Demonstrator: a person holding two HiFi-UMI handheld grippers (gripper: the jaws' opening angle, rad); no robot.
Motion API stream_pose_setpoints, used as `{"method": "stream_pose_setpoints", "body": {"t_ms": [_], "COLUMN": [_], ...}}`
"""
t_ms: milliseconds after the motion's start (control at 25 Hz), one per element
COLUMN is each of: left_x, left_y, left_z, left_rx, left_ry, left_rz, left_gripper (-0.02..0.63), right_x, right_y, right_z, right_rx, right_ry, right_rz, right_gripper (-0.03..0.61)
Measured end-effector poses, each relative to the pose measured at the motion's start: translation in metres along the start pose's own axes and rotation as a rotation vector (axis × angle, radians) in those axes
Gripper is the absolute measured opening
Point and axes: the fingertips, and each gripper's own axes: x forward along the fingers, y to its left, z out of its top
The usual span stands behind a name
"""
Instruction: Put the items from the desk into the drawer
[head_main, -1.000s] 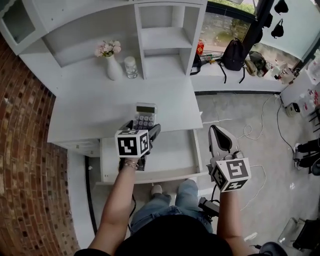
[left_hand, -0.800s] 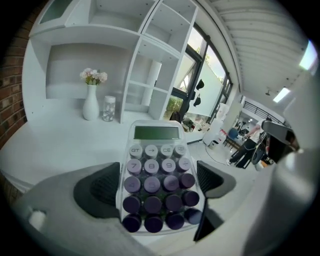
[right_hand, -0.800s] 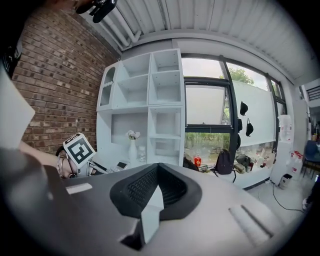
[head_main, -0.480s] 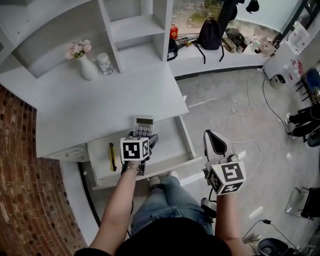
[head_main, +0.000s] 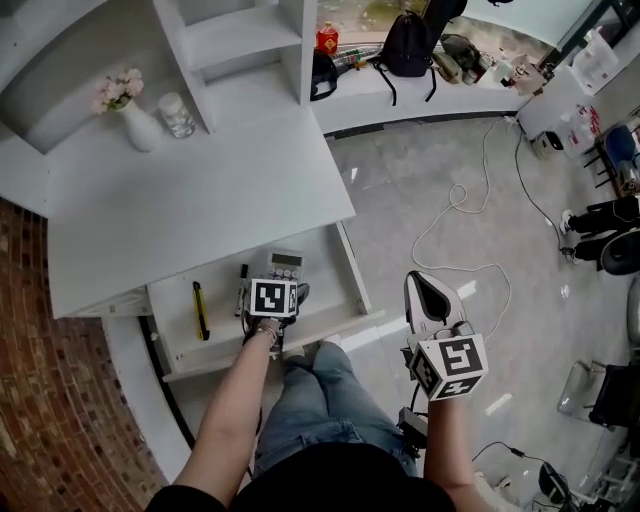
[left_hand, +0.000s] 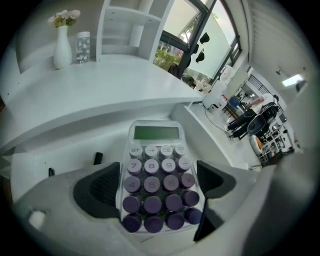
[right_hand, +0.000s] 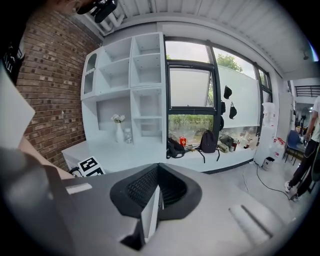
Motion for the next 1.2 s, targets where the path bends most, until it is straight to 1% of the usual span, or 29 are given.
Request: {"method": "stream_pose_setpoints", "body": {"t_ms": [120, 200, 360, 480, 600, 800, 920, 960, 1040, 1120, 1200], "left_x": [0.024, 0.037, 0.063, 0.079, 0.086, 0.094, 0.095, 0.094, 0.088, 0.077, 0.066], "left_y": [-0.003, -0.003, 0.003, 0.006, 0.002, -0.004, -0.007, -0.007, -0.004, 0.0, 0.0], "left_z": [-0.006, -0.005, 0.003, 0.004, -0.002, -0.016, -0.019, -0.02, -0.019, -0.014, -0.006], "left_rx": [0.017, 0.042, 0.12, 0.137, 0.133, 0.12, 0.16, 0.157, 0.104, 0.058, 0.049], "left_ry": [0.057, 0.081, 0.105, 0.114, 0.137, 0.165, 0.171, 0.173, 0.166, 0.135, 0.102], "left_rz": [0.008, 0.021, 0.093, 0.134, 0.143, 0.132, 0.139, 0.138, 0.145, 0.152, 0.146], "left_gripper": [0.494, 0.494, 0.494, 0.494, 0.494, 0.494, 0.497, 0.499, 0.571, 0.597, 0.606], "right_x": [-0.001, -0.001, -0.001, -0.004, -0.007, -0.008, -0.009, -0.01, -0.01, -0.008, -0.003], "right_y": [-0.007, -0.01, -0.013, -0.012, -0.013, -0.009, -0.008, -0.008, -0.008, -0.005, 0.0], "right_z": [-0.006, -0.01, -0.014, -0.019, -0.023, -0.024, -0.024, -0.024, -0.024, -0.021, -0.017], "right_rx": [0.008, 0.01, -0.008, -0.017, -0.027, -0.038, -0.047, -0.05, -0.054, -0.056, -0.061], "right_ry": [0.011, 0.018, 0.03, 0.042, 0.059, 0.07, 0.075, 0.075, 0.074, 0.068, 0.059], "right_rz": [-0.019, -0.029, -0.038, -0.035, -0.034, -0.022, -0.012, -0.011, -0.007, 0.007, 0.032], "right_gripper": [0.006, 0.006, 0.006, 0.006, 0.006, 0.006, 0.006, 0.006, 0.006, 0.006, 0.006]}}
